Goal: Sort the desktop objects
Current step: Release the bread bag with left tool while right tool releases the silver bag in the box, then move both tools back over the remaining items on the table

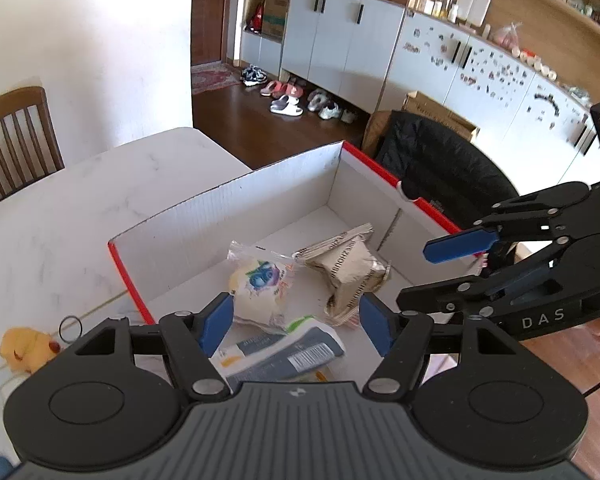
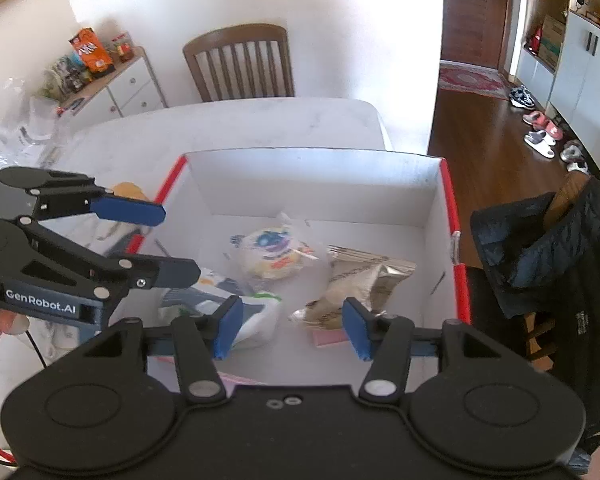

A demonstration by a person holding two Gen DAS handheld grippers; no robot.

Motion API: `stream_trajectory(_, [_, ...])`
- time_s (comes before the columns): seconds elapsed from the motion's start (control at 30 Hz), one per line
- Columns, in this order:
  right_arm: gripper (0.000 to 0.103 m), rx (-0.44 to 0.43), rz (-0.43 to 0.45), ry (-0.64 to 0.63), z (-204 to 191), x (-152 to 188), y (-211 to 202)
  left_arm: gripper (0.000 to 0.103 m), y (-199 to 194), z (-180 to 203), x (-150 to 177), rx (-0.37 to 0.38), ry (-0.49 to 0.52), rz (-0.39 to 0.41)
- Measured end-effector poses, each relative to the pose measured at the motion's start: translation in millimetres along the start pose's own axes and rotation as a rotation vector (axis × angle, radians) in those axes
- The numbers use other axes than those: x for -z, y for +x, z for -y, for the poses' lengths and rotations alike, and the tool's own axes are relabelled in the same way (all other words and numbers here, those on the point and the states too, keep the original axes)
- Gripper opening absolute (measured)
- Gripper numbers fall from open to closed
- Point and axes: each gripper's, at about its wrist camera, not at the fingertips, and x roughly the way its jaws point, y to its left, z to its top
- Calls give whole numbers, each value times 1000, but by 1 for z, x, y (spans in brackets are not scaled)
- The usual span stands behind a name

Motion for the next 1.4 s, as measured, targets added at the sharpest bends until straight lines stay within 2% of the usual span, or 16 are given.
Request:
stream_trajectory(0.07, [65, 6, 16, -8, -6, 2, -4, 72, -8, -1, 5, 13, -14, 10])
stream_trajectory(0.23, [66, 15, 41, -39, -22, 7, -12, 74, -25, -1, 19, 23, -23, 29])
stream_trajectory(0.3, [67, 17, 46, -45, -28, 10, -14, 80, -32, -3, 25, 26, -26, 37])
stream_trajectory(0.37, [74, 20, 52, -44, -33, 13, -16, 83, -39, -7, 31, 28, -34, 43])
stream_trajectory(0.53, [78, 16, 60, -21, -45, 20, -18, 84, -55, -18, 46, 40, -52, 47])
stream_trajectory(0.77, [85, 24, 76, -12, -71, 31, -21, 91, -77, -33, 67, 35, -59, 58])
stream_trajectory(0.87, [88, 31, 81, -7, -85, 36, -21, 99, -85, -43, 77, 33, -61, 58])
stream_trajectory(1.1, [94, 33, 90, 14, -116, 45, -16, 99, -102, -70, 106, 37, -80, 46])
stream_trajectory(1.4, [94, 29, 75, -6, -164, 56, 1, 103, -120, -114, 153, -6, -113, 31])
